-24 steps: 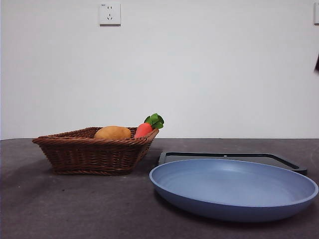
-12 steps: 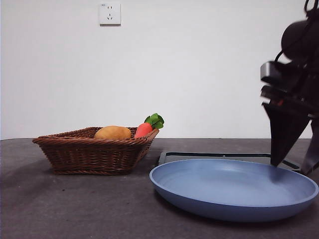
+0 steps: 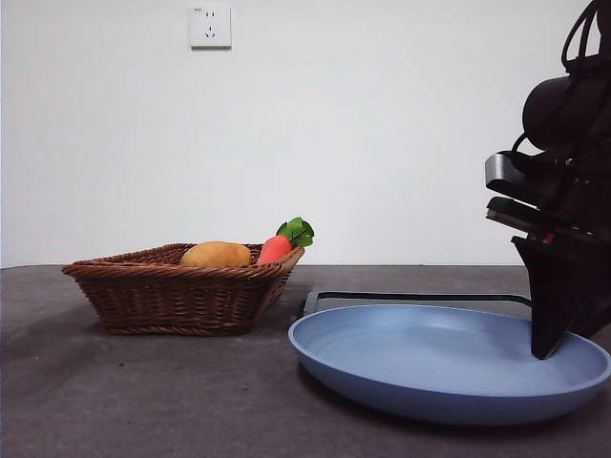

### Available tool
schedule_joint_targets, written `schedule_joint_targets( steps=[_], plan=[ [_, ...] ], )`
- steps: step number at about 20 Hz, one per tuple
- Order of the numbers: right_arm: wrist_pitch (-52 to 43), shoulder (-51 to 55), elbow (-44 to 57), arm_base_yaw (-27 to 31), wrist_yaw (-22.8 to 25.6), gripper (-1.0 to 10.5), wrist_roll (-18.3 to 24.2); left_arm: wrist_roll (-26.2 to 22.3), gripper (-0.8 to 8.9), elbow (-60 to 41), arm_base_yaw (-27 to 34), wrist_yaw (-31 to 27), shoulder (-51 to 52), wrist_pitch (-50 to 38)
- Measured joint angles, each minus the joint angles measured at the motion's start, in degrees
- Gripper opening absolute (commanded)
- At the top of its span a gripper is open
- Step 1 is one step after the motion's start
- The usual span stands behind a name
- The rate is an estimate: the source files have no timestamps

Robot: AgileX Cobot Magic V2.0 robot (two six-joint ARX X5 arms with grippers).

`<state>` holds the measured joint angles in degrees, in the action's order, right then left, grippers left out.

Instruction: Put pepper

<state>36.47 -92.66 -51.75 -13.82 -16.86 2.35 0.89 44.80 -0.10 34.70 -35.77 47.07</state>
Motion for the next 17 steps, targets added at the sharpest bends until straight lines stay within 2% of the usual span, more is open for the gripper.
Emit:
schedule_joint_targets(
  steps=[5,10,14,17],
  plan=[
    [0.5,0.6,-0.4,0.1,-0.8,0.0,-1.1,1.8,3.75,0.0,0.0,0.0,-0.8,-1.0],
    [3.5,10.9,-0.4,0.1,0.8,0.0,-1.3,5.4,3.75,2.9,-2.0,-0.7,-7.9,-4.4],
    [6.6,22.0,-0.4,1.8,1.0,0.0,-1.3,9.0,3.75,7.4,-9.3,-8.1,-18.7,-9.0],
    [8.8,29.4,-0.4,4.3,1.0,0.0,-1.3,12.0,3.75,13.7,-15.6,-17.1,-29.0,-10.8]
  ],
)
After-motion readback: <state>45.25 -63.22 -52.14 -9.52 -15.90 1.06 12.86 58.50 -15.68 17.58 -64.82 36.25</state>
